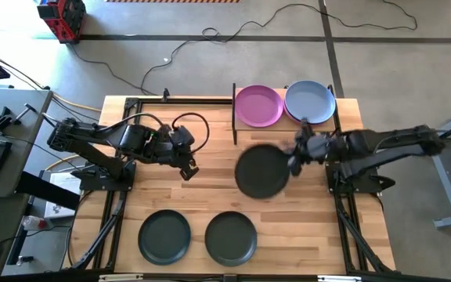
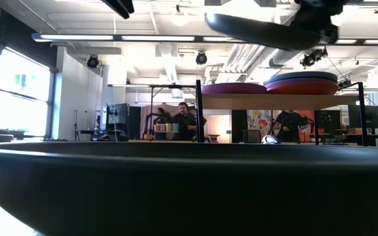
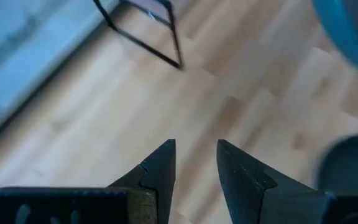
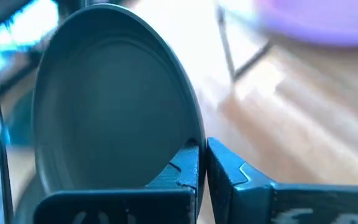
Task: Place and stack plates onto a shelf
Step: Stack the right black plate on top of the violet plate on the shelf
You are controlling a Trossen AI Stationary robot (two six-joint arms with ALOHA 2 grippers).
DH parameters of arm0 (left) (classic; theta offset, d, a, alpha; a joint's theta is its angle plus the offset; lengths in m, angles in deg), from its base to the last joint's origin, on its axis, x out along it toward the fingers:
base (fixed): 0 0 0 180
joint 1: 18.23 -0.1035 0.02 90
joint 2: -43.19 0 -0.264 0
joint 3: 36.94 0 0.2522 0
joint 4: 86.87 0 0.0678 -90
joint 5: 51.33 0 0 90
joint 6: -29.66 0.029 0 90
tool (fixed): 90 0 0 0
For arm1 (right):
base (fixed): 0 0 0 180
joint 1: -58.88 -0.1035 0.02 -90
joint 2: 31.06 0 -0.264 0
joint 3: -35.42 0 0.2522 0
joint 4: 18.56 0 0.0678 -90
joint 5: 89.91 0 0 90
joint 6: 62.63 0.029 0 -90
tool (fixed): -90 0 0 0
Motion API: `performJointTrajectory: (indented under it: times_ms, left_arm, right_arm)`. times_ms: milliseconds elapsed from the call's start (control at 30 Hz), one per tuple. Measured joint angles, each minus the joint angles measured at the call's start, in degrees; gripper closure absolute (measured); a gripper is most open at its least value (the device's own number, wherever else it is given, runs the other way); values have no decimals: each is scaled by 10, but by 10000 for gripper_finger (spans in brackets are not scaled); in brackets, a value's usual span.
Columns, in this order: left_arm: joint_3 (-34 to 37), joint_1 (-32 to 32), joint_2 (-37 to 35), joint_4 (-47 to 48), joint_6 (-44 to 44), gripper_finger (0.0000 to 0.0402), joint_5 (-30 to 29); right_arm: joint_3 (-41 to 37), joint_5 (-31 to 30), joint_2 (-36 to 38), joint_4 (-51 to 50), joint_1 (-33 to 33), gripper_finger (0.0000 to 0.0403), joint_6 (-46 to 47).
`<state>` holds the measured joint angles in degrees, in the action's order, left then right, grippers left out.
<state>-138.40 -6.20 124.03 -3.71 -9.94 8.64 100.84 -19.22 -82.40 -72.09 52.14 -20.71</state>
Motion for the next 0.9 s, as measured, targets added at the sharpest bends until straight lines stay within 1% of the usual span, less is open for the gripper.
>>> performJointTrajectory:
  times_ms: [200, 333, 533, 700, 800, 900]
  left_arm:
    - [0, -2, 0, 0, 89, 296, -123]
    - [0, -17, 0, 0, 145, 296, -168]
    - [0, -52, 0, 3, 219, 296, -195]
    - [0, -88, 0, 3, 244, 296, -203]
    - [0, -109, 0, 6, 256, 296, -203]
    - [0, -129, 0, 14, 268, 296, -203]
  right_arm:
    - [0, 0, 24, 116, 121, 403, -58]
    - [0, 0, 22, 195, 192, 403, -94]
    - [0, -6, 0, 350, 272, 403, -171]
    - [0, -69, -28, 466, 298, 403, -287]
    - [0, -111, -50, 482, 301, 403, -328]
    - [0, -147, -77, 463, 300, 403, -332]
